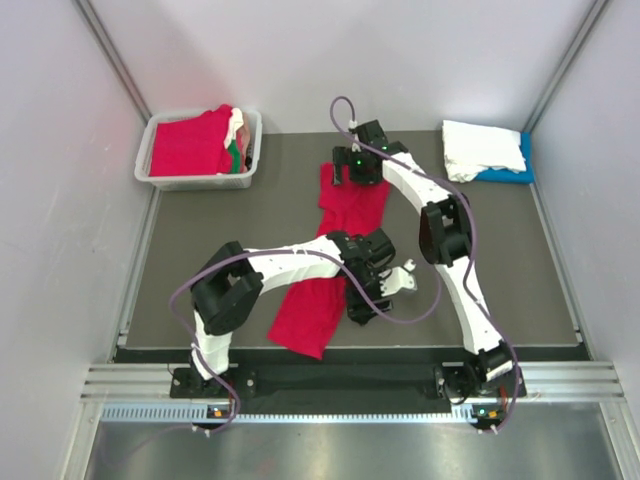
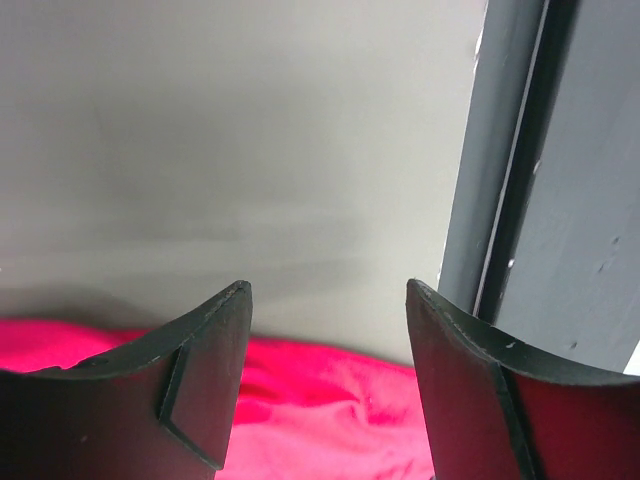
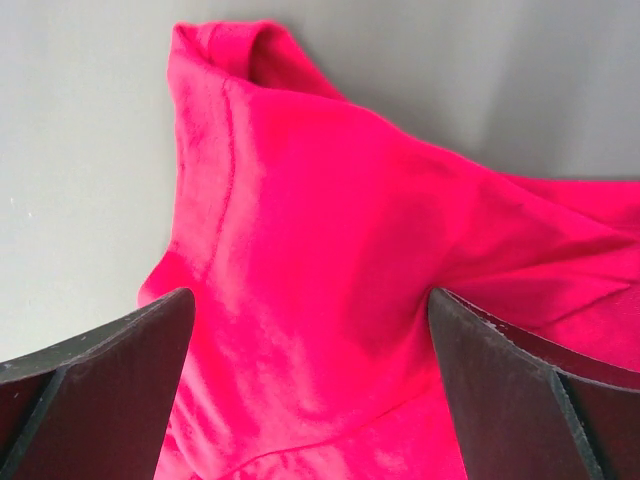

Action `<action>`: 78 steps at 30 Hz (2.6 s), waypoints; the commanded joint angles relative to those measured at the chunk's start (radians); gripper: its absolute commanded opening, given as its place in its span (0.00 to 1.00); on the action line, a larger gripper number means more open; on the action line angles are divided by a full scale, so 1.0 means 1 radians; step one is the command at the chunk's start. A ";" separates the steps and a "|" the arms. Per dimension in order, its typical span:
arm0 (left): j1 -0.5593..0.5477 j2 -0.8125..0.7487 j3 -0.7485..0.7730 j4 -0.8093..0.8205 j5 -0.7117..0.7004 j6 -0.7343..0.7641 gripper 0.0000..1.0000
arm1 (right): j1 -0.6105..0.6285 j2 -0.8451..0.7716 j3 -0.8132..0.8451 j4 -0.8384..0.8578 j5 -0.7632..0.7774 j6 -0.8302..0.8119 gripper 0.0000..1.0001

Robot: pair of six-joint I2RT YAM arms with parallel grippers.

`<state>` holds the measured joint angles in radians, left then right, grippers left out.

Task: Fold and stack the t-shirts
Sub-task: Fold the tshirt

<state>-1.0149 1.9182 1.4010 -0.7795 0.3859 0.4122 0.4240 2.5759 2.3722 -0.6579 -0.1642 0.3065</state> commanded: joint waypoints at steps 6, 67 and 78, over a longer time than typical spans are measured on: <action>0.147 -0.120 0.076 0.002 0.025 -0.039 0.68 | 0.029 -0.169 -0.200 0.099 0.116 -0.055 1.00; 0.320 -0.328 -0.310 -0.092 -0.041 0.076 0.65 | 0.085 -0.491 -0.571 0.049 0.226 0.000 1.00; 0.309 -0.341 -0.266 -0.136 -0.005 0.056 0.59 | 0.081 -0.178 -0.204 -0.014 0.206 0.017 1.00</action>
<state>-0.6968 1.6020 1.0920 -0.8951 0.3508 0.4774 0.5018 2.3993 2.1677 -0.6537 0.0505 0.2985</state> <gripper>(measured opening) 0.587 0.996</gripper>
